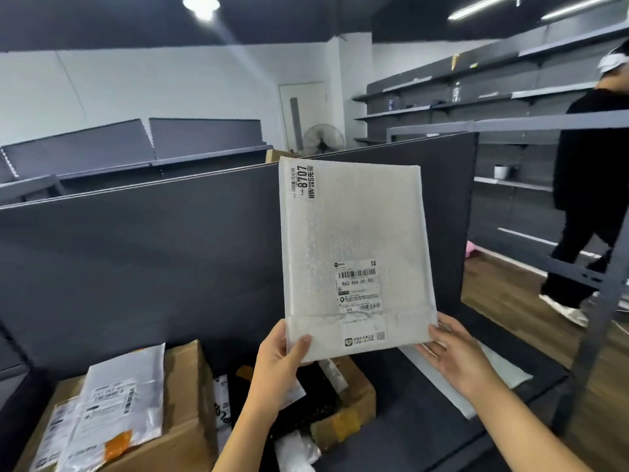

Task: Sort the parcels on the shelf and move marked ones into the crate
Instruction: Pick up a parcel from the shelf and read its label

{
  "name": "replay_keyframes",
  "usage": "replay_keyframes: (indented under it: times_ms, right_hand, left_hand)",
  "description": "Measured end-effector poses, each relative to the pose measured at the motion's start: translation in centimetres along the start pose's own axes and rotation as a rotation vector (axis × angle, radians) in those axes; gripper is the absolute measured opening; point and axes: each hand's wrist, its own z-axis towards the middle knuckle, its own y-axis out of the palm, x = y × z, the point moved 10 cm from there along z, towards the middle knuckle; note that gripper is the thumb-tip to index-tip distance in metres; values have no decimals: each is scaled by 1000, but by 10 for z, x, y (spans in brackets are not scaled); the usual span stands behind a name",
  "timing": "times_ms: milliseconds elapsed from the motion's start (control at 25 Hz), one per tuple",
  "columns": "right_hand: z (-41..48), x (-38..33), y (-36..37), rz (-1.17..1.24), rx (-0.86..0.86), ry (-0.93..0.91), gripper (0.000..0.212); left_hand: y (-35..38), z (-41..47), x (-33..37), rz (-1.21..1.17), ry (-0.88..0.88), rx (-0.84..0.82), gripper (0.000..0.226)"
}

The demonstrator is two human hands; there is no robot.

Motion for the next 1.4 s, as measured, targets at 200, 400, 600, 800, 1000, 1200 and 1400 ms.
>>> replay_keyframes:
  times_ms: [200,400,600,800,1000,1200,1400]
  right_hand:
    - [18,31,41,18,-54,7,31]
    - [16,37,61,-27,-56,-50,23]
    - [10,46,77,-82,-64,-73,23]
    - [15,73,85,-161,-38,-39,20]
    - [17,121,66,-276,6,75,20]
    - [21,177,16,-378,89,284,20]
    - [23,216,-1,-498,55,452,17]
  left_hand:
    - [-56,9,-3,64,6,73,26]
    - [-89,16,-26,68,-53,138,15]
    - [-111,15,-43,102,-100,169,18]
    - [-128,5,-58,120,-145,197,37]
    - [-139,-22,-100,95,-263,272,56]
    - [-125,-69,-158,126,-432,363,81]
    - [-134,-100,-191,302,-595,498,71]
